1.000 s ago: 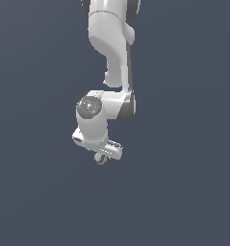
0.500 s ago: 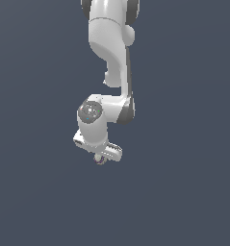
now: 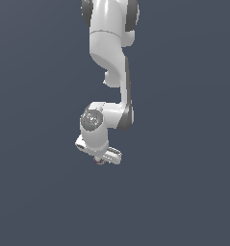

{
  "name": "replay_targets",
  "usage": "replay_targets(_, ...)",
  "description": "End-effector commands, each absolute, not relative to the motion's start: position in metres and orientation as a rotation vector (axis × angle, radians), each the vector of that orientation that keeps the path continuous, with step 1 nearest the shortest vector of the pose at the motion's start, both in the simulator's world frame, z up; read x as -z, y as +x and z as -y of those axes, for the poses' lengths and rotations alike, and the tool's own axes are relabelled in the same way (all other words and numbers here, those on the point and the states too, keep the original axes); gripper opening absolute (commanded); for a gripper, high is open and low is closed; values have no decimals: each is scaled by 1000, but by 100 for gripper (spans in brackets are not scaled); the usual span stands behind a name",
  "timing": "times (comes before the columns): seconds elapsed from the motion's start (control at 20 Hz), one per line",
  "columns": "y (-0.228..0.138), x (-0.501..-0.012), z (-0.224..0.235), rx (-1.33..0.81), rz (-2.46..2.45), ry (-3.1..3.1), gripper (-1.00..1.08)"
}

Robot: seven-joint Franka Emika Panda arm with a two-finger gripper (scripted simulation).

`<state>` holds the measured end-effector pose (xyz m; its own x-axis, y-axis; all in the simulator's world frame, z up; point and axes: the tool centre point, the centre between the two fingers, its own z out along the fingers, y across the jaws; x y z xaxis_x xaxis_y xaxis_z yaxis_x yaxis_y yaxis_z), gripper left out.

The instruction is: Pick up the object and move it to a goal position.

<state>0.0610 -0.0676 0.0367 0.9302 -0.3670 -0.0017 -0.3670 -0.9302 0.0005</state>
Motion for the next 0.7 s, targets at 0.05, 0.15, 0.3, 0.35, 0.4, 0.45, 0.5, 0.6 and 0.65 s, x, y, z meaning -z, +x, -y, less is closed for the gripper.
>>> replay_targets(0.05, 62, -37, 68, 0, 587, 3086, -100)
replay_targets(0.15, 62, -37, 68, 0, 587, 3086, -100)
replay_targets(0.3, 62, -37, 68, 0, 587, 3086, -100)
replay_targets(0.35, 62, -37, 68, 0, 587, 3086, -100)
replay_targets(0.4, 62, -37, 68, 0, 587, 3086, -100)
replay_targets(0.45, 62, -37, 68, 0, 587, 3086, -100)
replay_targets(0.5, 62, -37, 68, 1, 587, 3086, -100)
replay_targets(0.6, 61, -37, 68, 1, 587, 3086, -100)
replay_targets(0.65, 61, -38, 68, 1, 587, 3086, -100)
